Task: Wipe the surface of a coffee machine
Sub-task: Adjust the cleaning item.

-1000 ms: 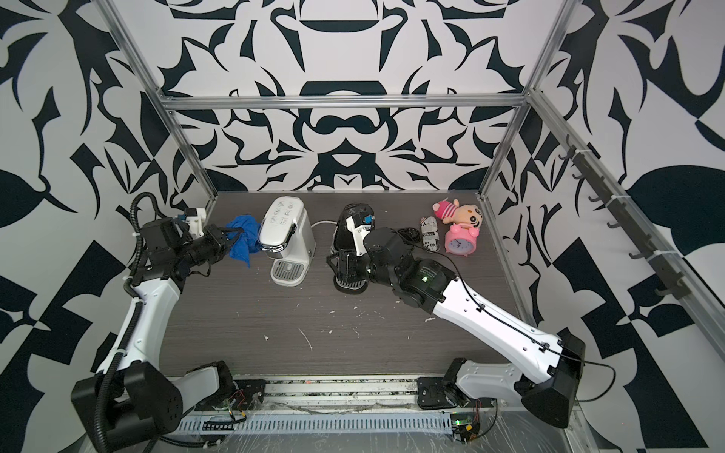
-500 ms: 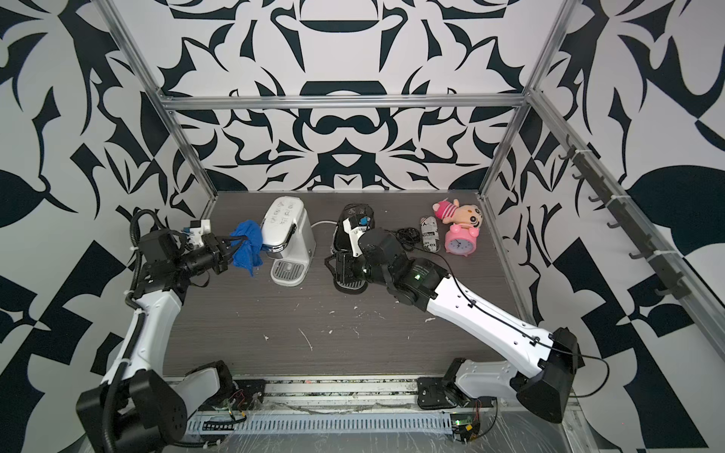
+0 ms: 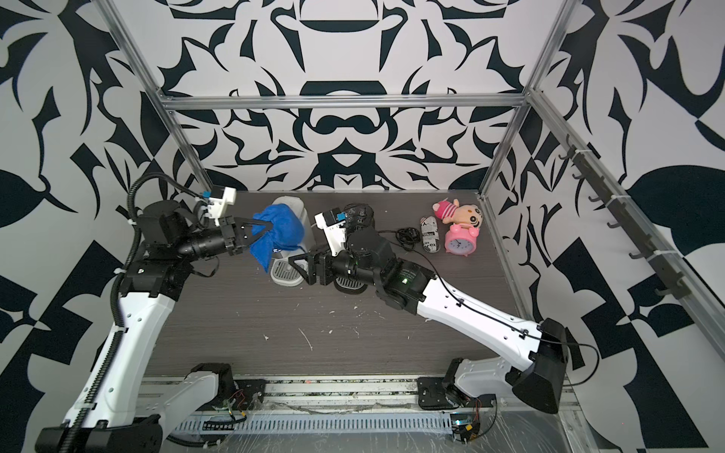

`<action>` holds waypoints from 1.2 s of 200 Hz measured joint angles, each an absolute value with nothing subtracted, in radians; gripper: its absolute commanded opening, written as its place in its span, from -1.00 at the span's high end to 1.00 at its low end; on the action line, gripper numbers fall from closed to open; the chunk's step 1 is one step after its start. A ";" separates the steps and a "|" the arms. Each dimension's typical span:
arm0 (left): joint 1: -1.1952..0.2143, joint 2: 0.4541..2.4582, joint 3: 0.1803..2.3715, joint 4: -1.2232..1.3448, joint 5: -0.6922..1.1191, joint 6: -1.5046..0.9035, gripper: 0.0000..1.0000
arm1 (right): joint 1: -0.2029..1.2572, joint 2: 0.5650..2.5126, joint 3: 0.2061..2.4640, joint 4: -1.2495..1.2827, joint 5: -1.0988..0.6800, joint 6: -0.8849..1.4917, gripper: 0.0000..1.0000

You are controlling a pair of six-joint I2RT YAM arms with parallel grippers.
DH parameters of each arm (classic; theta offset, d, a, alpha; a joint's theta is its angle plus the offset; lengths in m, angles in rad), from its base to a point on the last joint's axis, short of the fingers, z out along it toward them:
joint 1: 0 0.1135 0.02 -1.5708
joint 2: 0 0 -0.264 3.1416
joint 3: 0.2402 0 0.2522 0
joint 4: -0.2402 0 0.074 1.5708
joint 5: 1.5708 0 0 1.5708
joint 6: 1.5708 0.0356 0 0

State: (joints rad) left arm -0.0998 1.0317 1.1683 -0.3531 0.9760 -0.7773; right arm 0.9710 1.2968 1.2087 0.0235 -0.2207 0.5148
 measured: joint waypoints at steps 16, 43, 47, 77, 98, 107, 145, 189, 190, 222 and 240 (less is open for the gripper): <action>-0.126 1.041 1.168 -0.354 0.993 -0.784 1.00 | 0.978 1.302 1.201 0.119 -0.241 0.478 -0.67; -0.130 1.030 1.164 -0.284 1.023 -0.836 1.00 | 0.979 1.272 1.139 0.274 -0.214 0.441 -0.73; -0.130 1.028 1.163 -0.272 1.028 -0.844 1.00 | 0.979 1.267 1.127 0.295 -0.207 0.438 -0.73; -0.154 1.015 1.143 -0.188 1.053 -0.897 1.00 | 0.978 1.269 1.109 0.366 -0.183 0.437 -0.73; -0.187 1.011 1.121 -0.126 1.061 -0.939 1.00 | 0.978 1.295 1.123 0.387 -0.187 0.447 -0.73; -0.199 1.010 1.112 -0.102 1.060 -0.956 1.00 | 0.978 1.313 1.131 0.399 -0.194 0.455 -0.73; -0.236 1.003 1.084 0.007 1.053 -1.036 1.00 | 0.982 1.370 1.149 0.425 -0.209 0.492 -0.72; -0.247 0.995 1.084 0.083 1.043 -1.098 1.00 | 0.991 1.362 1.149 0.427 -0.156 0.502 -0.53; -0.248 0.994 1.084 0.084 1.042 -1.099 1.00 | 0.991 1.362 1.149 0.429 -0.156 0.503 -0.49; -0.252 0.993 1.070 0.131 1.026 -1.134 1.00 | 1.001 1.363 1.149 0.465 -0.180 0.506 0.27; -0.249 0.991 1.058 0.189 1.008 -1.166 1.00 | 1.002 1.370 1.149 0.485 -0.196 0.523 0.79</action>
